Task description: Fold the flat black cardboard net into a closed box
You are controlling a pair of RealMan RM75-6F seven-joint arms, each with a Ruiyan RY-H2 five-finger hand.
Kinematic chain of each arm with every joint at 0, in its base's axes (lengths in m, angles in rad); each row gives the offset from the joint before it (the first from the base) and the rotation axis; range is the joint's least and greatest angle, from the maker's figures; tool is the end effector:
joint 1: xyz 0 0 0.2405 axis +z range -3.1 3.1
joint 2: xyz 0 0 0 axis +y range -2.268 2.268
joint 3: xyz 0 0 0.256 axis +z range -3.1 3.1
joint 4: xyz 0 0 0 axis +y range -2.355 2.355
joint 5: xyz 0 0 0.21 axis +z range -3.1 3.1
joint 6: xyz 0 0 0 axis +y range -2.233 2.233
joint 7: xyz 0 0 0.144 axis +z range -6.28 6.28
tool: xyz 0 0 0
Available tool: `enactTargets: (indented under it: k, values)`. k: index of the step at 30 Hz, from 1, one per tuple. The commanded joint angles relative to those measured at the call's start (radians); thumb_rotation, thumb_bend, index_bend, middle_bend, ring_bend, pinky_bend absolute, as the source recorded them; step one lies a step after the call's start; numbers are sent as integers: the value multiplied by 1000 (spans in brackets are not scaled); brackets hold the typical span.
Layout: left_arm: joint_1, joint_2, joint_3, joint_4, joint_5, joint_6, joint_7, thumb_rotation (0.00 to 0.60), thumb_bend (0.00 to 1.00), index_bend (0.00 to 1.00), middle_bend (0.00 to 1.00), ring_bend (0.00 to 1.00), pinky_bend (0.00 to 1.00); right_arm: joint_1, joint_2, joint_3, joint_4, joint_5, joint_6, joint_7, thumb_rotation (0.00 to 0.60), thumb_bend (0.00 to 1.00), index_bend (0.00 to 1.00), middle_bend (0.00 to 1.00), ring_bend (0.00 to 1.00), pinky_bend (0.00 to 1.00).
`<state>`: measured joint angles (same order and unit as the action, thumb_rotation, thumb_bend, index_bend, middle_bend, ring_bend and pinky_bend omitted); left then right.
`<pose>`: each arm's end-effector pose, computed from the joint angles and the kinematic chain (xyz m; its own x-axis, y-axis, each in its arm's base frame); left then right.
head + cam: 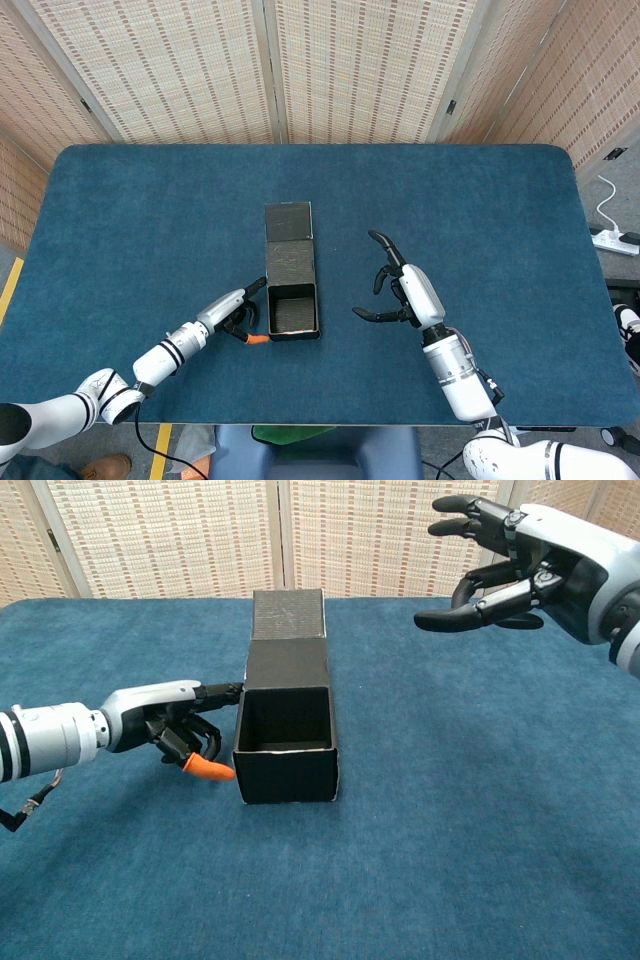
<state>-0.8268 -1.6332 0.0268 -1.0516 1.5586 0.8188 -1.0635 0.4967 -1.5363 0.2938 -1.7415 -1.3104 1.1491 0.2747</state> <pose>-0.1937 0.3551 -0.0544 -0.1764 0.6952 0.6969 0.9319 -0.1099 0.3456 -0.1256 -0.2955 0.0266 -0.3889 -0.2845 0.8762 -0.8654 -0.2133 -0.4534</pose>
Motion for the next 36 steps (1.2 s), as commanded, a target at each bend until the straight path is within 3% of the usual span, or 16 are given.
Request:
enactTargets:
  k: [1,8,16,33,36]
  values:
    - [-4,6,11,2,6,-12,-15,600,229,0,0,641,888,1,-2,-4,8,-3,3,12,600,82,0,51,570,1000]
    - [13,29,21,-50,0,-1,-83,600,226,0,0,630,888,0,-8,-20,27,-10,5,37,600,82,0,54,570,1000]
    - [14,-19,-32,-59,-74,-32,-16,600,205,0,0,611,888,-5,2,-30,31,-17,9,69,600,82,0,64,570,1000]
    - [17,-92,-72,3,-118,-88,-34,600,204,0,0,608,879,-5,2,-40,51,0,0,93,600,83,0,84,570,1000]
    - [26,-114,-83,27,-127,-77,-43,600,205,36,62,617,878,-4,0,-36,54,16,-7,95,600,85,0,89,571,1000]
